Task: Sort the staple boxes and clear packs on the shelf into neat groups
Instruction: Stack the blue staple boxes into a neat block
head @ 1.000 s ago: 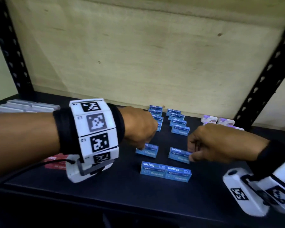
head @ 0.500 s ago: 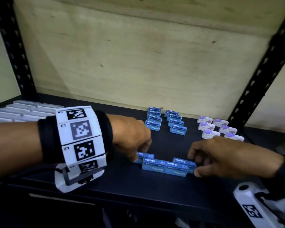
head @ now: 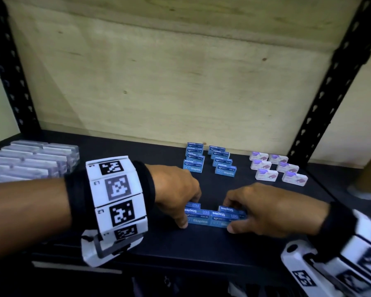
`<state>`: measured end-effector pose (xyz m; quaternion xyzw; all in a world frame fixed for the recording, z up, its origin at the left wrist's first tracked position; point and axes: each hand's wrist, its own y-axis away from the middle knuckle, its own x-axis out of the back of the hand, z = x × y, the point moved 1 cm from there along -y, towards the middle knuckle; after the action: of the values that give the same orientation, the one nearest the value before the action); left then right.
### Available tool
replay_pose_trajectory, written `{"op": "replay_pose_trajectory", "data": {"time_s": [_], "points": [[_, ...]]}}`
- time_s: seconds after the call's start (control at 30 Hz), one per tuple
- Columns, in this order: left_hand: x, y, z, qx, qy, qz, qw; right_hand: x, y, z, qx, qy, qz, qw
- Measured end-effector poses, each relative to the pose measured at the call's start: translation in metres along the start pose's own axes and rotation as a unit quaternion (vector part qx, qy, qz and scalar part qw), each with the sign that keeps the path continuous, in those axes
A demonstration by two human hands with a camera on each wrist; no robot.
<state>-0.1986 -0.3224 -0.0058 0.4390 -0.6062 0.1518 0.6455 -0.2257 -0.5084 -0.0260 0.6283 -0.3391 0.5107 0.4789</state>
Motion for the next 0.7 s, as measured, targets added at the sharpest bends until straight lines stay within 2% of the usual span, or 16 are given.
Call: {"op": "replay_pose_trajectory", "data": {"time_s": [0.53, 0.7], "points": [[0.002, -0.010, 0.005, -0.029, 0.000, 0.025, 0.999, 0.005, -0.006, -0.016, 0.022, 0.013, -0.008, 1.000], [0.003, -0.011, 0.007, -0.024, 0.006, 0.011, 1.000, 0.008, -0.006, -0.016, 0.022, 0.010, -0.022, 0.999]]}}
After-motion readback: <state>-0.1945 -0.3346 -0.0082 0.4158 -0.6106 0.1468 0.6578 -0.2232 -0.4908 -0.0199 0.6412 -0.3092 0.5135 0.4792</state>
